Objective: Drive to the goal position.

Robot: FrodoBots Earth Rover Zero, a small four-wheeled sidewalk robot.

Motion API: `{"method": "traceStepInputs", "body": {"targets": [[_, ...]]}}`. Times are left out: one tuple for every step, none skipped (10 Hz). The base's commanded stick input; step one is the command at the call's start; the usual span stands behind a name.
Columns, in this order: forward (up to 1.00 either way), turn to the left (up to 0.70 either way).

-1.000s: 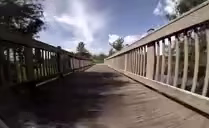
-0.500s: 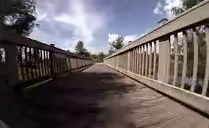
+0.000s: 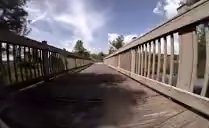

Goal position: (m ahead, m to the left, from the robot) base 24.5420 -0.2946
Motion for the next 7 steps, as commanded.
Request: {"method": "traceStepInputs", "body": {"targets": [[0.85,0.00],[0.85,0.00],[0.85,0.00],[0.85,0.00],[0.85,0.00],[0.85,0.00],[0.85,0.00]]}}
